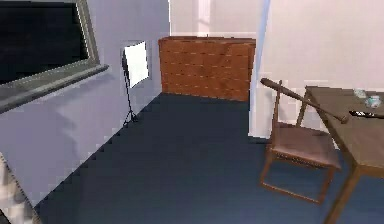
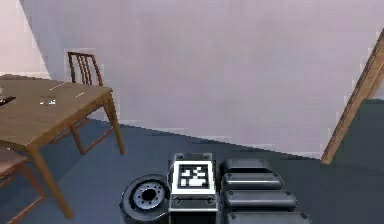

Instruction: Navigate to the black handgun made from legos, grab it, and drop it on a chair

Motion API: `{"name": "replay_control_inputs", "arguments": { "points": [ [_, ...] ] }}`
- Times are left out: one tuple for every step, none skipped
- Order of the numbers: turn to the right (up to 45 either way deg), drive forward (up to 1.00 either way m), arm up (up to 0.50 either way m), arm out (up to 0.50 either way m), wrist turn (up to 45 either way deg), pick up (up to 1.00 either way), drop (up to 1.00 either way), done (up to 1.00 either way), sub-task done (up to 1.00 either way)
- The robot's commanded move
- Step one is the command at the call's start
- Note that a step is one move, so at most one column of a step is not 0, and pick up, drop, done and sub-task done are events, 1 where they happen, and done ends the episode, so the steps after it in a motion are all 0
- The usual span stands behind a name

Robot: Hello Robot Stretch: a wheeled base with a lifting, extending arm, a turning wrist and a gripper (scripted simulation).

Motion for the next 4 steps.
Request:
{"name": "replay_control_inputs", "arguments": {
  "points": [
    [0.0,1.00,0.00,0.00,0.0,0.00,0.00,0.00,0.00],
    [0.0,0.05,0.00,0.00,0.0,0.00,0.00,0.00,0.00],
    [0.0,0.25,0.00,0.00,0.0,0.00,0.00,0.00,0.00],
    [9.0,0.00,0.00,0.00,0.0,0.00,0.00,0.00,0.00]
  ]
}}
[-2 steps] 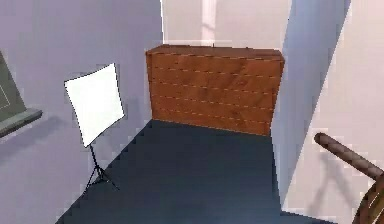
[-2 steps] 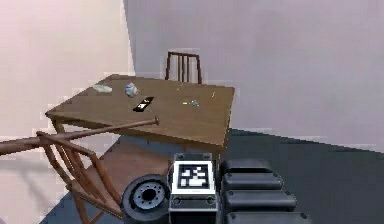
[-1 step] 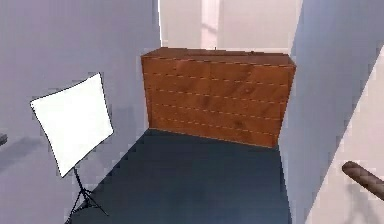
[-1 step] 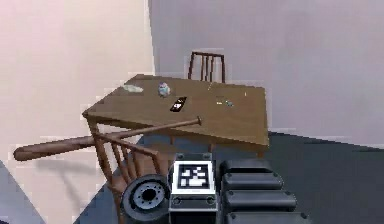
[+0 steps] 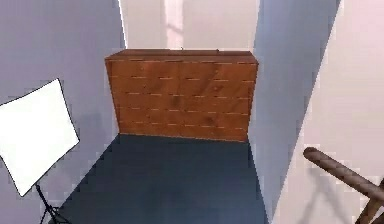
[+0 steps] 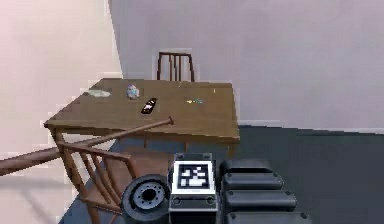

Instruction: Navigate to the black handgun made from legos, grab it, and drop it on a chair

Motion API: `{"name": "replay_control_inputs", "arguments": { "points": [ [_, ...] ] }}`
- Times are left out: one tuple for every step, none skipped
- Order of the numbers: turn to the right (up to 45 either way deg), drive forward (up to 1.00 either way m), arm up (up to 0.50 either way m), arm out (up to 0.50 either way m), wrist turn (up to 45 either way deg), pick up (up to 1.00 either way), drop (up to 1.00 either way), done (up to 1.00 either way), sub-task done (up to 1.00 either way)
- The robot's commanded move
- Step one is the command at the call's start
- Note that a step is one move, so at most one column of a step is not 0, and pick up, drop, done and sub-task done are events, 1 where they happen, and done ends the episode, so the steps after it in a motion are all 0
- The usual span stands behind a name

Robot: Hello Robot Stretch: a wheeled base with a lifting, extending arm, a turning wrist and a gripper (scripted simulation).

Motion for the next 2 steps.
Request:
{"name": "replay_control_inputs", "arguments": {
  "points": [
    [0.0,0.35,0.00,0.00,0.0,0.00,0.00,0.00,0.00],
    [-45.0,0.00,0.00,0.00,0.0,0.00,0.00,0.00,0.00]
  ]
}}
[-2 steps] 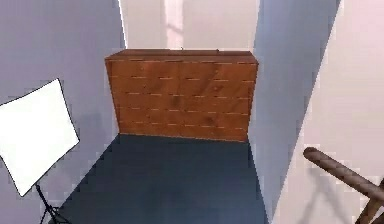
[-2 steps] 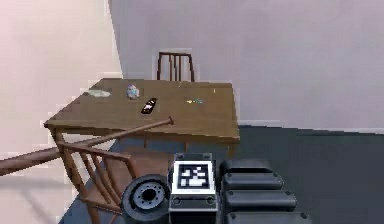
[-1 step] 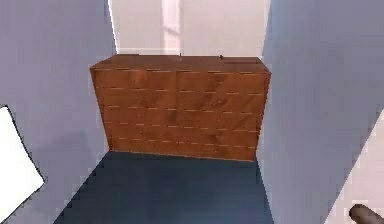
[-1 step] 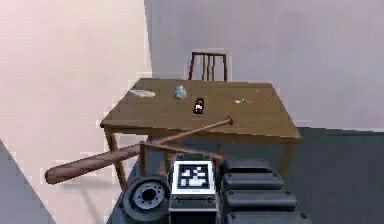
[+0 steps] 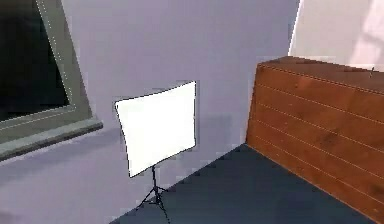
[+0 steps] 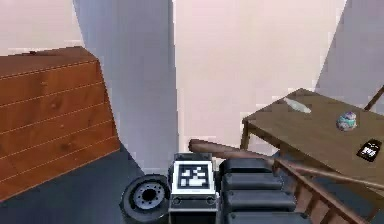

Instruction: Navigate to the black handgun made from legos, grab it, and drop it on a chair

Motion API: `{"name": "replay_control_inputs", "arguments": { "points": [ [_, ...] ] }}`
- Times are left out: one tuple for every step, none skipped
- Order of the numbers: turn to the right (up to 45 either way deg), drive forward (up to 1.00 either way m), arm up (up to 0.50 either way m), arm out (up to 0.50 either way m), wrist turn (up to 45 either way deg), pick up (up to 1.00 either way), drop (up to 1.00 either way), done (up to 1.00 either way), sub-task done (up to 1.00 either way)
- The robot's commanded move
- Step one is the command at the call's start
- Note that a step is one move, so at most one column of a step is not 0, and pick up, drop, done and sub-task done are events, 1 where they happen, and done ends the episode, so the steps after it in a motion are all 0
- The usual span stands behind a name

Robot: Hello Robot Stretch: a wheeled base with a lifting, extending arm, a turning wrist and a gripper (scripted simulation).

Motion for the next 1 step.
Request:
{"name": "replay_control_inputs", "arguments": {
  "points": [
    [-45.0,0.00,0.00,0.00,0.0,0.00,0.00,0.00,0.00]
  ]
}}
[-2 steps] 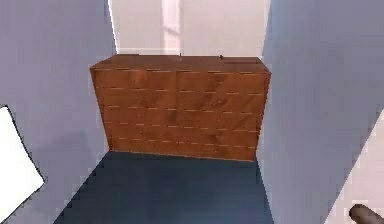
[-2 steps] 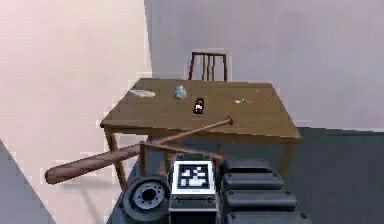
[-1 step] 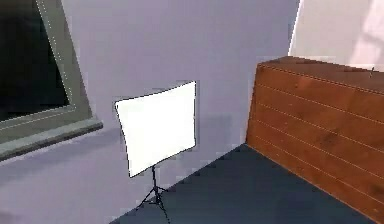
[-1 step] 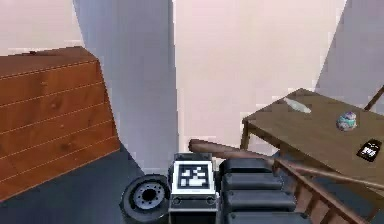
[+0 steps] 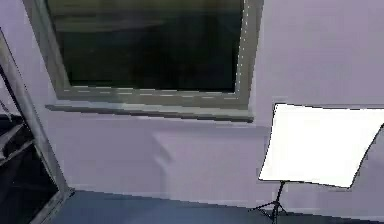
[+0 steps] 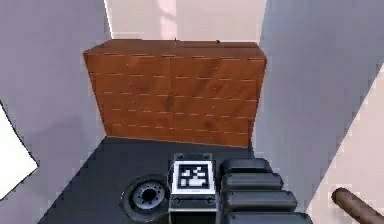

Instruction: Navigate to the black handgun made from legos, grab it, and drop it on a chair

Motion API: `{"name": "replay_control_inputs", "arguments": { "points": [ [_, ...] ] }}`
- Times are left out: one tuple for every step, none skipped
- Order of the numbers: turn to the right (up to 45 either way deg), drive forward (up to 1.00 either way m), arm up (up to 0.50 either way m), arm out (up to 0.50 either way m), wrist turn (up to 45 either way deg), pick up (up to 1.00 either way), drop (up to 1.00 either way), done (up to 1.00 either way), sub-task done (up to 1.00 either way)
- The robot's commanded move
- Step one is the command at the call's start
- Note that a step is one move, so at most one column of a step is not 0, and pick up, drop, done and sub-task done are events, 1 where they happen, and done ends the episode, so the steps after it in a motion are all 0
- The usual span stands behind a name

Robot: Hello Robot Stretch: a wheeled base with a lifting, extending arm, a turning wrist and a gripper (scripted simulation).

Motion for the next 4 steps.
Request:
{"name": "replay_control_inputs", "arguments": {
  "points": [
    [-45.0,0.00,0.00,0.00,0.0,0.00,0.00,0.00,0.00],
    [-36.0,0.00,0.00,0.00,0.0,0.00,0.00,0.00,0.00],
    [45.0,0.00,0.00,0.00,0.0,0.00,0.00,0.00,0.00],
    [45.0,0.00,0.00,0.00,0.0,0.00,0.00,0.00,0.00]
  ]
}}
